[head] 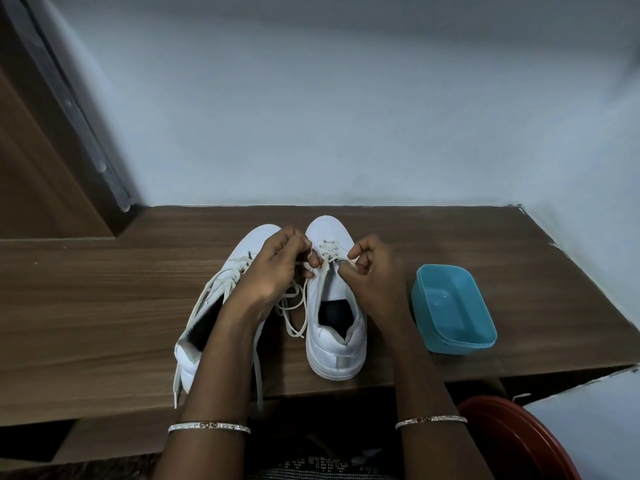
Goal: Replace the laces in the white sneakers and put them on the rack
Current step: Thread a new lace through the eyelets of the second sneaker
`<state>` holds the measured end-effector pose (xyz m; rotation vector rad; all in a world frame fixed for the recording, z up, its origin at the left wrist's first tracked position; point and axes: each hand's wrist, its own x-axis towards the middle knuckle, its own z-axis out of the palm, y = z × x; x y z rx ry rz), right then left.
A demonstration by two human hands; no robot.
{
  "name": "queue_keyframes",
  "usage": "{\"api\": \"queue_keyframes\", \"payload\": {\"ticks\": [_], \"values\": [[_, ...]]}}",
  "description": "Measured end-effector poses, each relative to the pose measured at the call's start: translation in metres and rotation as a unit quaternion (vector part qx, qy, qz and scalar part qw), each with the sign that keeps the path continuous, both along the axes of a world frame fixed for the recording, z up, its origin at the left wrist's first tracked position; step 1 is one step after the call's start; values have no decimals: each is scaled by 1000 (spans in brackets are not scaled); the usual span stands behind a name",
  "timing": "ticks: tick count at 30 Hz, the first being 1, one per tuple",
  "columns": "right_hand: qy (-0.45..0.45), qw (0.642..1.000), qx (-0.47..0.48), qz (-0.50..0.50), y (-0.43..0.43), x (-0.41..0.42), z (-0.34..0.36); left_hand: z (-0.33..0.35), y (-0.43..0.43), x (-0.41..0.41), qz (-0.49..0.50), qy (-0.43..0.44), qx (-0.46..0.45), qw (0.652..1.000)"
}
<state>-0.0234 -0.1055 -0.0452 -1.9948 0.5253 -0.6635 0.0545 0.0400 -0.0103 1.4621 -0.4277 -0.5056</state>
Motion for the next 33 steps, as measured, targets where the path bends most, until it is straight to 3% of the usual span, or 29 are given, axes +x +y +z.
{"api": "queue_keyframes", "payload": {"ticks": [7, 13, 17, 20, 22, 28, 31, 33], "values": [[4, 1000, -2, -4, 0, 1, -3, -2, -4, 1, 12, 44, -11, 999], [12, 999, 37, 13, -5, -4, 0, 0, 3, 7, 13, 31, 6, 999], [17, 994, 89, 66, -12, -10, 3, -1, 15, 12, -5, -61, 132, 989], [24, 991, 100, 89, -13, -13, 5, -6, 10, 11, 18, -218, 255, 942], [35, 990, 94, 99, -13, -14, 6, -9, 7, 11, 25, -259, 286, 922], [45, 986, 119, 109, -10, -15, 13, -9, 4, 10, -19, -259, 321, 911], [44, 989, 115, 78, -6, -12, 17, -3, 7, 9, -18, -183, 268, 946], [13, 992, 110, 54, -3, -10, 21, 5, 10, 8, -17, -82, 159, 984]]}}
